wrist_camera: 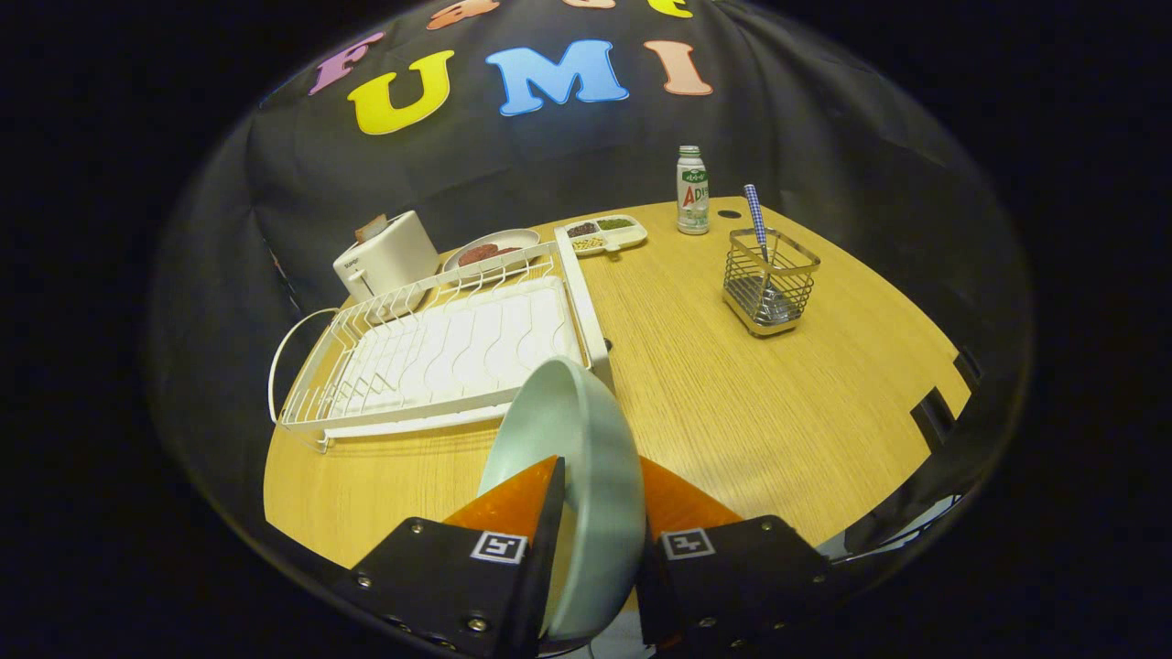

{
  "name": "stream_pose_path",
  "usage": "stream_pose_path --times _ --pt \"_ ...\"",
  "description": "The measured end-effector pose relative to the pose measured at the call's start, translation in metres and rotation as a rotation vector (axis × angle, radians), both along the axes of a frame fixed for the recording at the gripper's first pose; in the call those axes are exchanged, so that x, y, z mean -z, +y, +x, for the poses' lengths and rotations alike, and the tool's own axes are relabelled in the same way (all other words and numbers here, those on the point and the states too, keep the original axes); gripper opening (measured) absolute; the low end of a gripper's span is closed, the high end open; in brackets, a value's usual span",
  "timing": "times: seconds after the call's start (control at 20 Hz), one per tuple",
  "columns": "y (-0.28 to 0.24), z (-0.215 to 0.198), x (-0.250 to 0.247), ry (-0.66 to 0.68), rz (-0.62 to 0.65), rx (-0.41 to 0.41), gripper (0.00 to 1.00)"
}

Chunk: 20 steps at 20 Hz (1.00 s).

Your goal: Take the plate from the dish rack, then take the spoon from the basket and place it into the plate.

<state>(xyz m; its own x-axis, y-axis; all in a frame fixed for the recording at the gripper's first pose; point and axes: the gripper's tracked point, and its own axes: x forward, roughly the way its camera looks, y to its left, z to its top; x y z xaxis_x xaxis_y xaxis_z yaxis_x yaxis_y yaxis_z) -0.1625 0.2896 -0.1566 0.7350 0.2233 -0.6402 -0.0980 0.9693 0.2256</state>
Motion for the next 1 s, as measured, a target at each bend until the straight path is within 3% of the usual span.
stream_pose_path --times 0.15,0.25,1.0 --pt "-0.006 0.002 0.002 0.000 -0.008 0.015 0.42" --pt "-0.009 0.006 0.006 0.006 -0.018 0.030 0.59" --pt "-0.003 0.019 0.000 -0.016 0.000 0.033 0.59"
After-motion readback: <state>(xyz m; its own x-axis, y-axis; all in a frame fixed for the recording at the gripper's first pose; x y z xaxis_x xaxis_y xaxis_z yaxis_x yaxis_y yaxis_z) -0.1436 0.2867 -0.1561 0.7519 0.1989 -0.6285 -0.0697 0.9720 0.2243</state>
